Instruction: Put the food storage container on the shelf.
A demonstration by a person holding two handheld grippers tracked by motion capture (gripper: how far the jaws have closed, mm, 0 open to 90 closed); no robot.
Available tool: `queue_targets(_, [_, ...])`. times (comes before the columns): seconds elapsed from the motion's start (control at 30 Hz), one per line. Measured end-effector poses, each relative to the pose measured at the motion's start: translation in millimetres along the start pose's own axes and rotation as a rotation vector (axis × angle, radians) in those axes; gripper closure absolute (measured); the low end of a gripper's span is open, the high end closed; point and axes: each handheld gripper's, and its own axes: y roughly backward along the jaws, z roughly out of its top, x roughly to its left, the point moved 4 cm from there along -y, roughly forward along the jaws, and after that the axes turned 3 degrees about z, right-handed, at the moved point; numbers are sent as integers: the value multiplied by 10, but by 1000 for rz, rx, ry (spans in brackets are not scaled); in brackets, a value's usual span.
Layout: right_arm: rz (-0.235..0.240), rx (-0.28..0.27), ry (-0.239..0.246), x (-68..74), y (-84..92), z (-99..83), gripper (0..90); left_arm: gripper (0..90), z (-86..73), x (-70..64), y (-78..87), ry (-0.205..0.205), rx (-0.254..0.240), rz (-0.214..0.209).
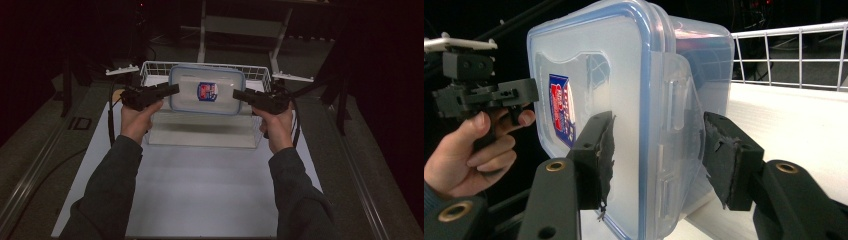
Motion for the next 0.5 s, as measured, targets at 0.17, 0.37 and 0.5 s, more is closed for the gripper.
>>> queue_targets(0.17, [5,3,-51,-49,-31,41,481,506,11,20,-38,37,-20,21])
queue_targets(0.37, [-46,-3,-46,-81,-77,55,443,555,-33,27,-100,-35,39,113])
queue_targets(0.5, [-55,12,-79,-143,-131,46,387,524,-73,82,-146,13,28,100])
